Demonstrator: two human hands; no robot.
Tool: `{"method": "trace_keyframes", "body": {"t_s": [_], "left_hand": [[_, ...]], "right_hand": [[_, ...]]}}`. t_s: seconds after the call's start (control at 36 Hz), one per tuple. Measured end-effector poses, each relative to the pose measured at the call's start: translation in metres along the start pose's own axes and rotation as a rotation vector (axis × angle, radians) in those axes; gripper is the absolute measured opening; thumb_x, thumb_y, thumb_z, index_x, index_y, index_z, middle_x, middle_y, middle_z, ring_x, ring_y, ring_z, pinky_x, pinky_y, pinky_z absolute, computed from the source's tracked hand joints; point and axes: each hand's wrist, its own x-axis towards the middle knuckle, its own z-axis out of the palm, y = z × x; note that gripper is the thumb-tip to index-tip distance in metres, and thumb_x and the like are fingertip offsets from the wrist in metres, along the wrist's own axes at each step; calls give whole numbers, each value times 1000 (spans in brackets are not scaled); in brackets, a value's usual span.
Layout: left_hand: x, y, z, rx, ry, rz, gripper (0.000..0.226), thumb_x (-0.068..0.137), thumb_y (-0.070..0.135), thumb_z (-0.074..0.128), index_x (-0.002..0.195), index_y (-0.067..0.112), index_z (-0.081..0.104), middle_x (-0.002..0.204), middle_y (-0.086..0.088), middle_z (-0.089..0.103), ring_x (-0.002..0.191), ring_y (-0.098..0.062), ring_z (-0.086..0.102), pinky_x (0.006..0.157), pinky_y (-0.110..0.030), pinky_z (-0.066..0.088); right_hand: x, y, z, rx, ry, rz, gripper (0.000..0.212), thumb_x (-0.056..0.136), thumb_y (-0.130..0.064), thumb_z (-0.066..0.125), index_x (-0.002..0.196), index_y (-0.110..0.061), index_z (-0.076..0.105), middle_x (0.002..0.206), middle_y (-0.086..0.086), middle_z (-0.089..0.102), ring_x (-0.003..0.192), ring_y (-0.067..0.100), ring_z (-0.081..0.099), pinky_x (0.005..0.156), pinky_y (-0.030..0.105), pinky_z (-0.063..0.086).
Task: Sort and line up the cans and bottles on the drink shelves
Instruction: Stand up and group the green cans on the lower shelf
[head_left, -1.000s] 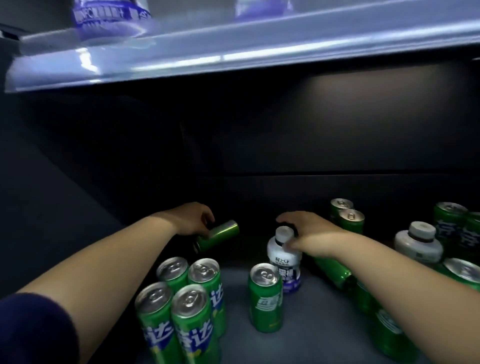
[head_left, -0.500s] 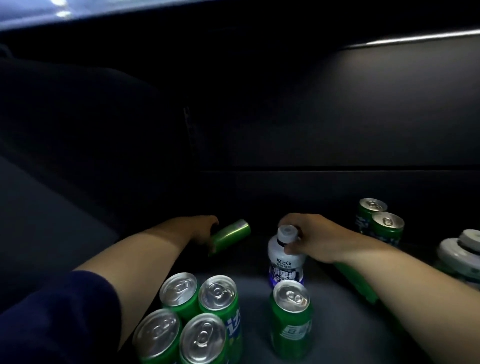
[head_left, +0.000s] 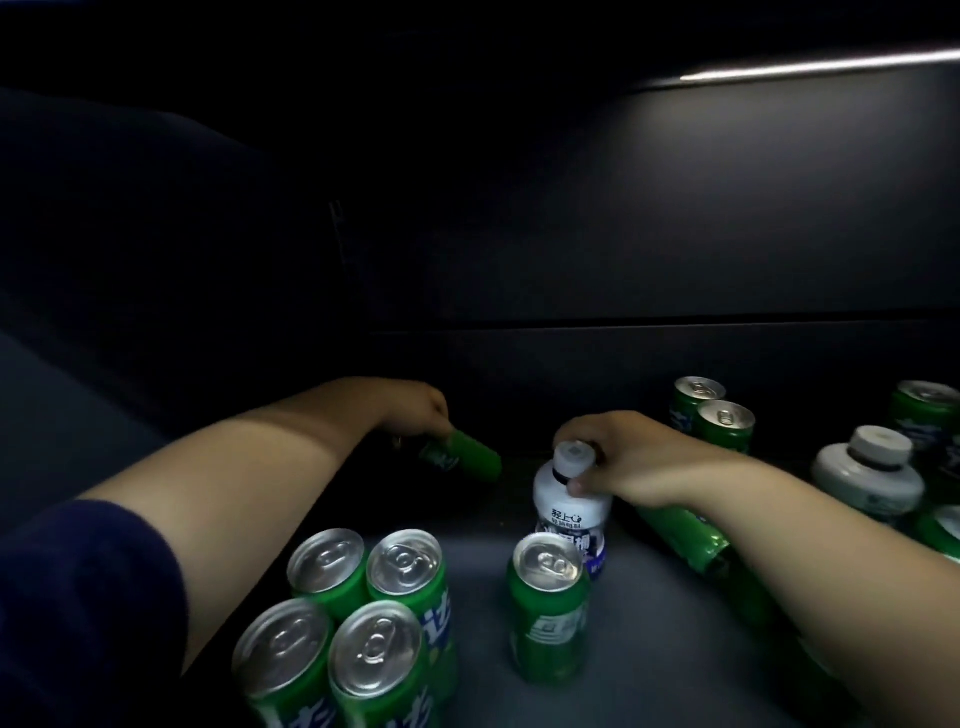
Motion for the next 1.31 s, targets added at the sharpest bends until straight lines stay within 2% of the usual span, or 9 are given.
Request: {"method": "trace_keyframes", "body": {"t_s": [0.06,0.11,0.25,0.36,0.5,0.67,0.92,1.14,1.31], "left_hand": [[-3,18,-7,-8,29,33,17,92,28,63,105,17,64,104,-8,66,93,-30,67,71,-38,56],[-9,38,-12,13,48,70,16,89,33,65,100,22,65,96,0,65,86,-20,63,72,-33,51],[-17,86,-15,79,62,148,18,85,33,68,99,23,65,96,2,65,90,-19,63,78,-34,53],[-21,117,-18,114,99,181,25,87,38,67,106,22,64,99,4,62,90,-17,60,77,-33,51],[-15,141,-21,135,147,161,29,90,45,65,108,23,61,101,3,58,92,-18,57,71,-32,46],[-5,165,-22,62,238,117,32,93,49,61,106,20,59,102,-3,61,91,-21,60,78,-37,50],[13,191,-18,28,279,116,33,90,58,60,91,26,58,94,1,61,83,-17,59,70,-34,49],[7,211,-23,10,283,130,39,90,61,58,98,23,62,96,1,62,85,-17,60,70,-35,49],[-14,222,-38,-31,378,142,37,87,64,59,95,28,62,92,5,63,81,-14,61,62,-31,45]], "right_hand": [[-10,1,-5,-21,-11,33,26,73,-27,74,98,-31,67,98,-7,71,95,16,68,86,44,57],[-18,3,-11,-40,-22,49,32,72,-30,75,102,-33,68,101,-10,71,97,13,67,88,42,57],[-34,16,-35,89,85,65,60,76,-37,84,131,-33,61,120,-10,66,109,6,62,95,28,52],[-45,32,-64,144,215,57,53,77,-29,86,125,-34,63,118,-6,65,110,6,60,84,21,48],[-43,60,-90,53,308,97,54,79,-26,85,129,-23,64,116,-2,66,106,10,63,84,23,46],[-28,88,-94,-29,294,148,61,80,-30,83,135,-20,60,131,0,64,117,16,60,92,27,48],[-16,111,-93,-105,158,221,62,79,-32,83,135,-21,59,132,1,59,114,20,59,88,30,49],[-10,116,-90,-177,197,96,62,74,-27,84,129,-27,54,127,3,53,109,23,56,84,34,51],[-24,105,-114,-120,253,-47,62,80,-26,77,133,-28,46,113,-3,46,94,15,51,67,26,41]]}}
